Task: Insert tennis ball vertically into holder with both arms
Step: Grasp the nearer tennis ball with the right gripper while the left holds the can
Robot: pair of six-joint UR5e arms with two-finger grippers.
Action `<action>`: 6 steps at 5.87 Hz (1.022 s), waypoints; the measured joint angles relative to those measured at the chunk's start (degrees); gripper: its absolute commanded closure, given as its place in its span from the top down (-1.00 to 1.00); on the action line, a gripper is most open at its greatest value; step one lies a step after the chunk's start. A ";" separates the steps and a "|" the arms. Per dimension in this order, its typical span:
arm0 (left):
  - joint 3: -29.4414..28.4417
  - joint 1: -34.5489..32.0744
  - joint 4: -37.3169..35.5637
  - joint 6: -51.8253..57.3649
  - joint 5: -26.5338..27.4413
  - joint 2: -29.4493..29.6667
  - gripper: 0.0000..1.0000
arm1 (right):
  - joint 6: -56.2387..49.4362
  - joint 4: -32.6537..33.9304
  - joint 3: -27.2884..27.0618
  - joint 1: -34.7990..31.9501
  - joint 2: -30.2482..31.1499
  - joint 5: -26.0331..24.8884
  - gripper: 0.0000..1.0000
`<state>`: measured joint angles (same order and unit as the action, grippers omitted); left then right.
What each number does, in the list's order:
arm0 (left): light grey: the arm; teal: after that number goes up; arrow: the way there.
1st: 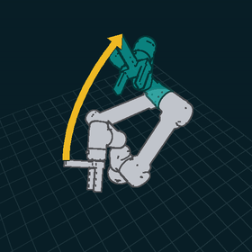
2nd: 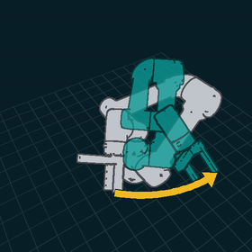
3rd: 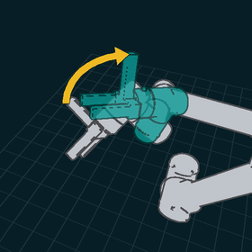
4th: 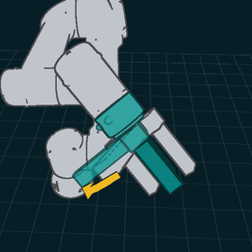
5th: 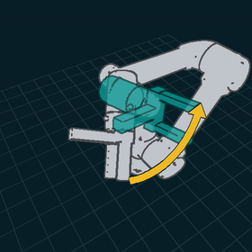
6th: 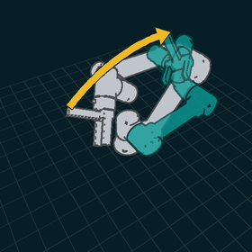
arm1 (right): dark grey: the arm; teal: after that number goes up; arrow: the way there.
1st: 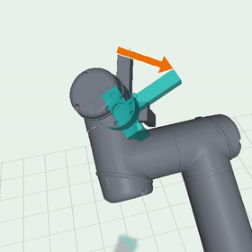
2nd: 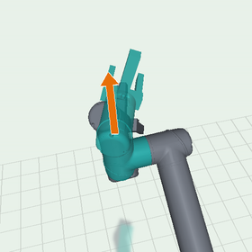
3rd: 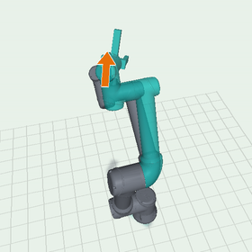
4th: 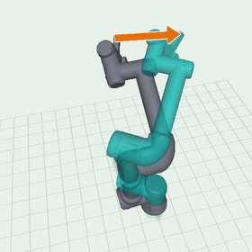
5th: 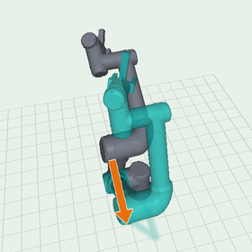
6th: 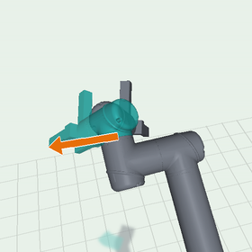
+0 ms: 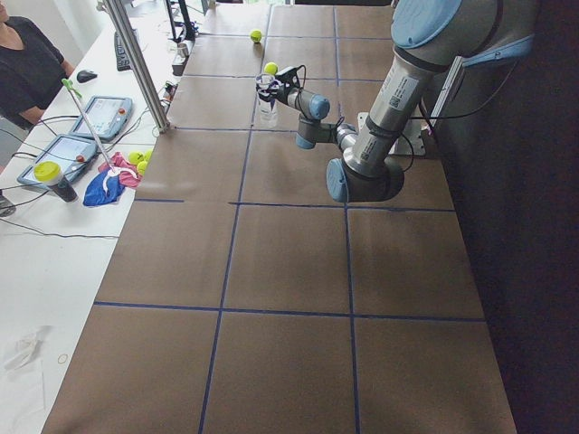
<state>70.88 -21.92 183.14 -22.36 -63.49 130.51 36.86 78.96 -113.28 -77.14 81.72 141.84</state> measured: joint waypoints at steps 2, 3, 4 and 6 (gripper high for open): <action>-0.05 0.62 0.63 -0.05 0.10 -0.37 0.53 | 7.36 0.15 -0.02 6.21 -3.77 -3.37 0.98; -0.05 0.70 0.69 -0.11 0.12 -0.45 0.53 | 8.08 0.41 0.88 10.82 -3.78 -8.30 0.98; -0.04 0.73 1.02 -0.19 0.12 -0.49 0.53 | 8.23 0.53 3.06 15.71 -3.92 -13.82 0.98; 0.02 0.72 1.94 -0.23 0.12 -0.48 0.53 | 8.03 0.34 9.06 22.32 -4.43 -21.46 0.98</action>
<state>70.90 -21.20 185.08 -22.59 -63.37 130.03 44.89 79.30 -104.22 -54.82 77.30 120.37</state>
